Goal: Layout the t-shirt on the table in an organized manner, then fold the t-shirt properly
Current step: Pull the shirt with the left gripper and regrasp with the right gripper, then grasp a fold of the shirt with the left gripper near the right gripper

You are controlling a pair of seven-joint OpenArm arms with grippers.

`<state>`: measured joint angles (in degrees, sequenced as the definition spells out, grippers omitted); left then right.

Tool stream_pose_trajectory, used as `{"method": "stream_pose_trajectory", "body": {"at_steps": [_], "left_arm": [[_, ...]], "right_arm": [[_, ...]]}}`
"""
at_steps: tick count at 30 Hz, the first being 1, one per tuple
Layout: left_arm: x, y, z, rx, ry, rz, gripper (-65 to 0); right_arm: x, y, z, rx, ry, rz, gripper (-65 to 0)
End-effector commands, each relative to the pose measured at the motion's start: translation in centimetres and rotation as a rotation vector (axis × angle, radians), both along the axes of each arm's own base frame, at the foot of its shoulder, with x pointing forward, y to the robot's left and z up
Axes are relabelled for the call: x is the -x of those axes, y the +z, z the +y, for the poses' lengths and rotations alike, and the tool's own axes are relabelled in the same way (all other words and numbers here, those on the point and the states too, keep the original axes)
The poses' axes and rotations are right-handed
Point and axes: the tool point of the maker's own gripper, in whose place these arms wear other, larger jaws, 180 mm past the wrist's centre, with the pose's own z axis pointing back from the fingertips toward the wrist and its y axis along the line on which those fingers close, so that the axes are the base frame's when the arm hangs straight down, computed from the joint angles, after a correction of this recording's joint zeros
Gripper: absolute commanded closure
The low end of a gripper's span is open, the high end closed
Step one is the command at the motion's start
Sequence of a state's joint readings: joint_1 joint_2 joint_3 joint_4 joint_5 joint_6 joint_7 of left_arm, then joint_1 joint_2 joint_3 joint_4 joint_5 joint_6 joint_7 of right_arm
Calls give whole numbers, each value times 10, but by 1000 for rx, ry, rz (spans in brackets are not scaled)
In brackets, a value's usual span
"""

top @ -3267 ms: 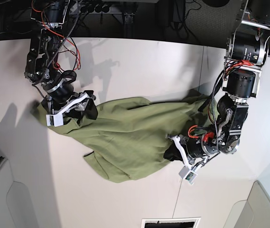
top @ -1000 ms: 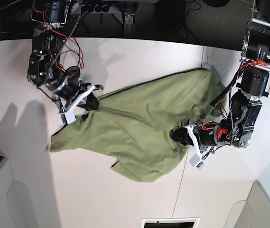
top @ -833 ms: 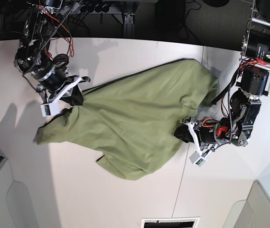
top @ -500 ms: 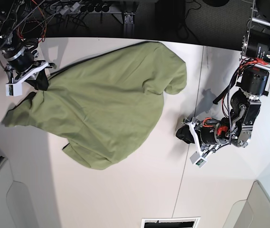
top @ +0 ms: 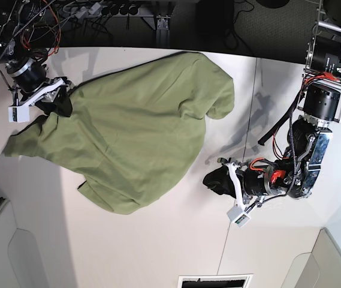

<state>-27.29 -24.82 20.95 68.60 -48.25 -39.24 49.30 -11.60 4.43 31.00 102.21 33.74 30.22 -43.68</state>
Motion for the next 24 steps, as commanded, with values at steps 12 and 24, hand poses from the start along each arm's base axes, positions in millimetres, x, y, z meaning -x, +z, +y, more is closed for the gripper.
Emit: {"method": "stream_pose_trajectory", "body": {"at_steps": [12, 24], "left_arm": [[56, -8, 17, 2, -54, 2, -230], [129, -15, -35, 135, -158, 67, -230]], "right_arm": [[-25, 69, 17, 16, 47, -236, -236], [-52, -3, 84, 14, 220, -71, -21]]}}
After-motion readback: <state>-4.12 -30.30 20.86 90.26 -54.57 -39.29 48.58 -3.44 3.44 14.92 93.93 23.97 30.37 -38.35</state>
